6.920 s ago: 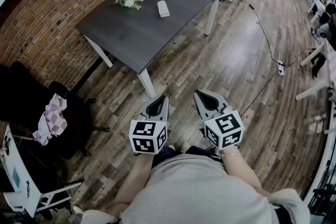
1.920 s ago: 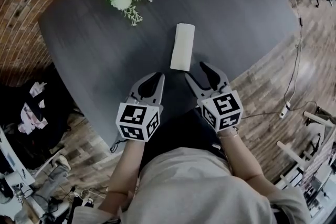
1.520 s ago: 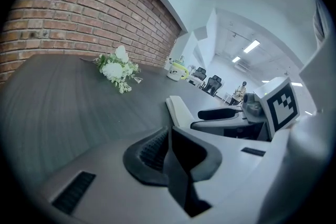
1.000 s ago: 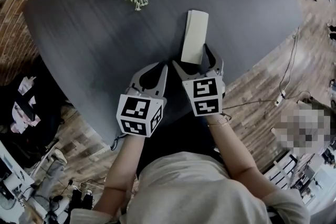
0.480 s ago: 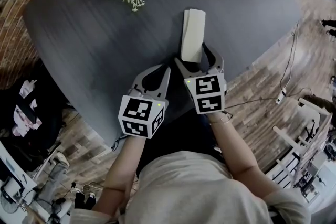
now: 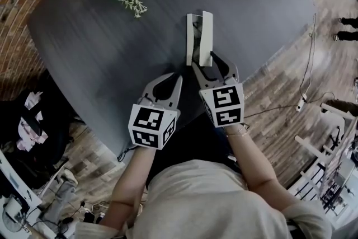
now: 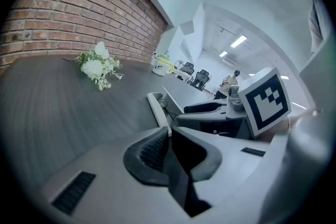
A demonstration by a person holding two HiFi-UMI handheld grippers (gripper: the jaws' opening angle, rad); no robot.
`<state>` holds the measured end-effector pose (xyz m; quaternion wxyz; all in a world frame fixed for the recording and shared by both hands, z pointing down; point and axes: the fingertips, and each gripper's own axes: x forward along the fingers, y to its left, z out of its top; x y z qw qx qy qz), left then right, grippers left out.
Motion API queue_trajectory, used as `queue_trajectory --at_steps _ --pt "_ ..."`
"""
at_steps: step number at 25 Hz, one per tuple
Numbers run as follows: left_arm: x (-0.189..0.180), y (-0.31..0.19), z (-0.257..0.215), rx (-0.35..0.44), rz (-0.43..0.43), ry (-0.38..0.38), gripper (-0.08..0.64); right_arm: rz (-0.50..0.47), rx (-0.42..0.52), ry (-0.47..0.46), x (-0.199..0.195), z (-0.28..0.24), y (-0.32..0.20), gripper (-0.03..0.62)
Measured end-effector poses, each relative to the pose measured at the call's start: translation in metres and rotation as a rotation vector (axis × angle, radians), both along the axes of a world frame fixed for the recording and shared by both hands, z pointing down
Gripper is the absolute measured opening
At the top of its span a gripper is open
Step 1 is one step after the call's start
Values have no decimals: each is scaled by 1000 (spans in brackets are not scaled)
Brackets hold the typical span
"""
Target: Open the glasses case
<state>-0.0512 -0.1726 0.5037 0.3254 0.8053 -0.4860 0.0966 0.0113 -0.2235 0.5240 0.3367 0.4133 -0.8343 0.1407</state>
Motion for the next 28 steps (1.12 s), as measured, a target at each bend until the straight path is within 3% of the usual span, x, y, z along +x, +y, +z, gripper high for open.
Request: queue_trajectory --at_steps 6,15,22,28 --pt "6 -2 -12 25 5 -18 37 59 2 17 26 -2 -2 118" --pt "17 -6 -20 40 24 -52 37 165 -38 -18 78 11 -11 34" --pt "28 -10 -21 30 41 -60 37 203 -66 -94 97 17 -19 32" --pt "27 -15 -20 16 36 -59 37 218 -107 -163 99 21 -19 107"
